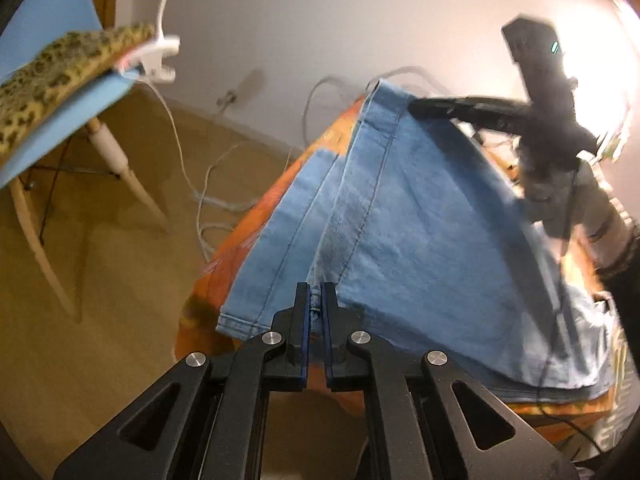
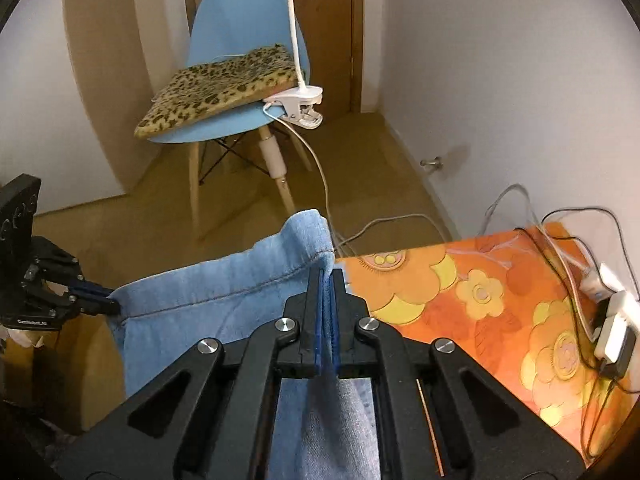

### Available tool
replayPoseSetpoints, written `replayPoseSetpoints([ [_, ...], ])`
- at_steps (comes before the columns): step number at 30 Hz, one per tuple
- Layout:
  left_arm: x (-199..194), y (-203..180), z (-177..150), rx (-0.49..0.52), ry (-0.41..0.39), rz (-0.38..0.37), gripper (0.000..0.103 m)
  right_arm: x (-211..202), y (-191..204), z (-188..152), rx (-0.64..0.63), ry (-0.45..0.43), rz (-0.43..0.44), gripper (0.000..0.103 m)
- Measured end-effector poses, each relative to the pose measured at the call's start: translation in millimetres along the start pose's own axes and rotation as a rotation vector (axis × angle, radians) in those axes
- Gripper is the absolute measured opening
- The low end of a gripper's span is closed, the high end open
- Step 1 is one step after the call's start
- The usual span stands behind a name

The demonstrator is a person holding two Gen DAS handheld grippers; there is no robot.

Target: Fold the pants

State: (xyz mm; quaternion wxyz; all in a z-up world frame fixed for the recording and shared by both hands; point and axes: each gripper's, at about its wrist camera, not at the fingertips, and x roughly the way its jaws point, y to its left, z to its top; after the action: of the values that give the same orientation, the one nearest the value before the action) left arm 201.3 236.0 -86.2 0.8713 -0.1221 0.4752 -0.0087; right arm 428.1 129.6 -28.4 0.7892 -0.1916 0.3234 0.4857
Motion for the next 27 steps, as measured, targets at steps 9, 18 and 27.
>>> replayPoseSetpoints([
  [9,7.8,20.7,-21.1,-0.026,0.056,-0.03,0.004,29.0,-47.4,-24.3,0.172,0.101,0.082,0.045],
  [18,6.7,19.0,-26.5,-0.009,0.081,-0.021,0.004,66.6,-49.4,-45.5,0.213,0.196,0.177,0.043],
  [27,9.3,16.1,-26.6,0.007,0.095,-0.001,0.004,95.2,-16.8,-38.2,0.114,0.218,0.139,0.041],
])
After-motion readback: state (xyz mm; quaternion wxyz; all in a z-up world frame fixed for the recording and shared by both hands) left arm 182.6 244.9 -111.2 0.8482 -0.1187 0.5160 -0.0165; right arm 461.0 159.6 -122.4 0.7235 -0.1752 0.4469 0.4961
